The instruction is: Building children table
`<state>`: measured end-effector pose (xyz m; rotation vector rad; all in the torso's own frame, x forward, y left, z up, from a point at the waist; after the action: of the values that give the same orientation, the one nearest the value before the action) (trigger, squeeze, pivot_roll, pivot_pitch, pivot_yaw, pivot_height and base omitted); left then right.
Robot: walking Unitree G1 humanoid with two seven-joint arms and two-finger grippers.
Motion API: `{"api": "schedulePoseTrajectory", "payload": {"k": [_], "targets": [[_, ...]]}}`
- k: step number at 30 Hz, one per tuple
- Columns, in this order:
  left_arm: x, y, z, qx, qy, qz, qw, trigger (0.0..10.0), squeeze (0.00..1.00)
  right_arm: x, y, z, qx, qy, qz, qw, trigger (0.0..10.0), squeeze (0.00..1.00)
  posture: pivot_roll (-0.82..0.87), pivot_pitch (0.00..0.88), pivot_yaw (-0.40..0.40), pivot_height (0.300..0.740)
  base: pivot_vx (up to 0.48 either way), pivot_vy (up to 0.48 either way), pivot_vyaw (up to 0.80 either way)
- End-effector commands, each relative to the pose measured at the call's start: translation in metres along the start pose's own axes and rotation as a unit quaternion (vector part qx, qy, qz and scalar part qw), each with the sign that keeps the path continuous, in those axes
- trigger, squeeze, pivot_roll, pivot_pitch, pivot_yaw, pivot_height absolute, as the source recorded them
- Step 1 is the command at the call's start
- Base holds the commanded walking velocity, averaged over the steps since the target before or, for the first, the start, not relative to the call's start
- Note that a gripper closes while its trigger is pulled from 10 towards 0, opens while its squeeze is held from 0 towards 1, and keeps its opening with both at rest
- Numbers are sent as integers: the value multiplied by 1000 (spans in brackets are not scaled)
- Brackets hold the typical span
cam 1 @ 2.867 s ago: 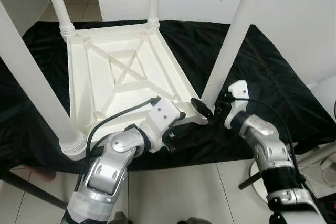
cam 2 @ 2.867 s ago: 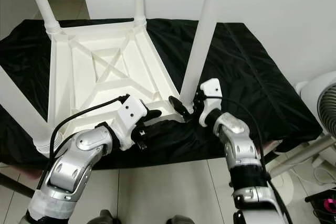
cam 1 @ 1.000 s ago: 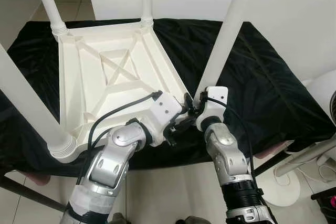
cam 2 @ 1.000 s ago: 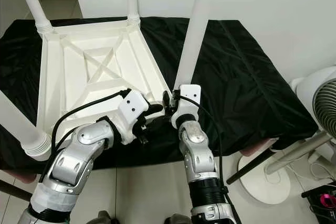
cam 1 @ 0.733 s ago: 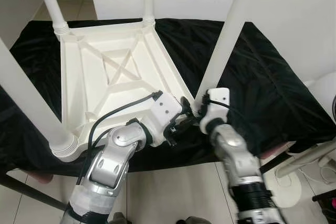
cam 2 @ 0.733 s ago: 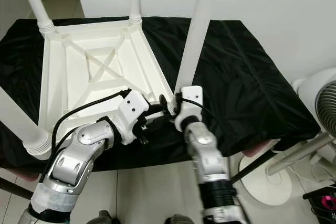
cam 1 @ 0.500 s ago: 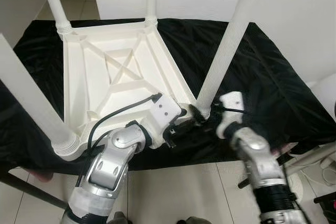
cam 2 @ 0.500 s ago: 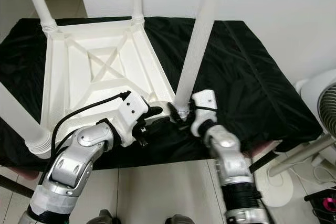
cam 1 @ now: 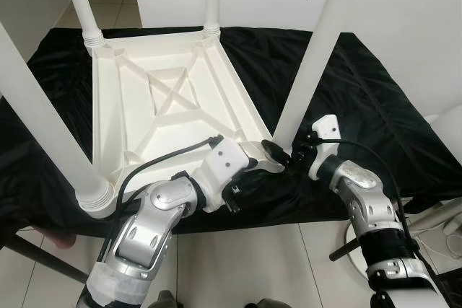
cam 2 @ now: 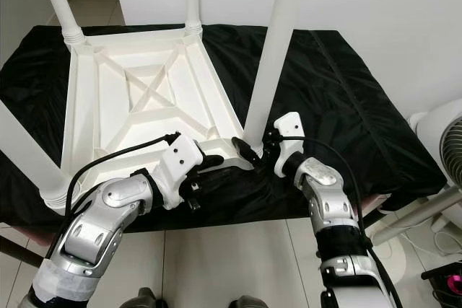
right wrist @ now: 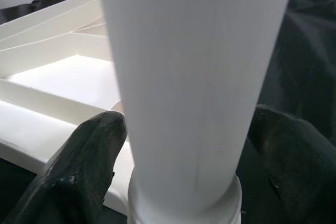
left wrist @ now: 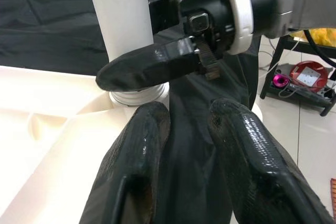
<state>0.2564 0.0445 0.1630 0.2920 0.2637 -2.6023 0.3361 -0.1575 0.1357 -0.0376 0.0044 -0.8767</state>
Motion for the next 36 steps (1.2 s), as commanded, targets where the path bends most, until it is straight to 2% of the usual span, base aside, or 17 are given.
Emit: {"api": "schedulePoseTrajectory", "payload": {"k": [1,2,4,5,6,7,8,15,16,22,23,27,28,29,32,33,36], "targets": [[2,2,1,-2,4,-5,1000,10000,0,1,6,0,-1,-4,14,1000,8667,0,-76,0,-13,740,0,0,0],[2,2,1,-2,4,-5,1000,10000,0,1,6,0,-1,-4,14,1000,8667,0,-76,0,-13,740,0,0,0],[2,2,1,-1,6,-5,1000,10000,0,0,10,-3,-7,-6,23,1000,4902,0,-66,0,-16,740,0,0,0],[2,2,1,-1,6,-5,1000,10000,0,0,10,-3,-7,-6,23,1000,4902,0,-66,0,-16,740,0,0,0],[2,2,1,-2,7,-5,1000,10000,0,-1,11,-6,-12,-6,28,1000,2196,0,-60,0,-20,740,0,0,0],[2,2,1,-3,8,-4,1000,10000,0,-2,12,-8,-15,-6,31,999,1333,0,-59,0,-22,740,0,0,0],[2,2,1,-3,8,-2,1000,10000,0,-2,12,-13,-20,-1,38,999,0,0,-57,0,-22,740,0,0,0],[2,1,1,-3,8,-1,1000,10000,0,-1,10,-17,-23,1,43,999,0,0,-58,0,-24,740,0,0,0],[3,1,1,-3,8,-2,1000,10000,0,0,9,-19,-26,2,40,999,1569,0,-61,0,-23,740,0,0,0],[3,2,1,-3,7,-3,1000,10000,0,1,8,-22,-29,1,39,999,1569,0,-62,0,-23,740,0,0,0],[3,2,1,-3,8,-4,1000,10000,0,1,8,-23,-25,6,24,999,10000,0,-67,0,-22,740,0,0,0],[3,2,1,-3,8,-5,1000,10000,0,1,8,-23,-22,11,6,1000,10000,0,-67,0,-22,740,0,0,0],[4,2,0,-3,8,-6,1000,10000,0,3,8,-24,-21,13,-33,999,10000,0,-68,0,-24,740,0,0,0],[4,2,0,-3,8,-6,1000,10000,0,3,8,-24,-21,13,-33,999,10000,0,-68,0,-24,740,0,0,0],[5,2,0,-4,8,-8,1000,10000,0,-2,12,-23,-9,28,-96,995,10000,0,-68,0,-26,740,0,0,0],[5,2,0,-4,8,-8,1000,10000,0,-2,12,-23,-9,28,-96,995,10000,0,-68,0,-26,740,0,0,0],[7,2,-1,-5,6,-10,1000,10000,0,-14,16,-26,-7,65,-186,980,10000,0,-68,0,-25,740,0,0,0]]}}
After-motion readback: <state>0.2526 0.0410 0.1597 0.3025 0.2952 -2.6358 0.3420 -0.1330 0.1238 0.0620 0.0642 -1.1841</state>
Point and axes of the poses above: a point about 5 cm out from each wrist's last joint towards the gripper, its own y axis pointing out of the wrist towards the gripper, its own z axis along the axis of the wrist's last joint, x = y × z, the point moved 1 cm from there along y, pointing out of the wrist towards the gripper, and after that the axes turned 4 degrees about y, right-handed, at the moved point
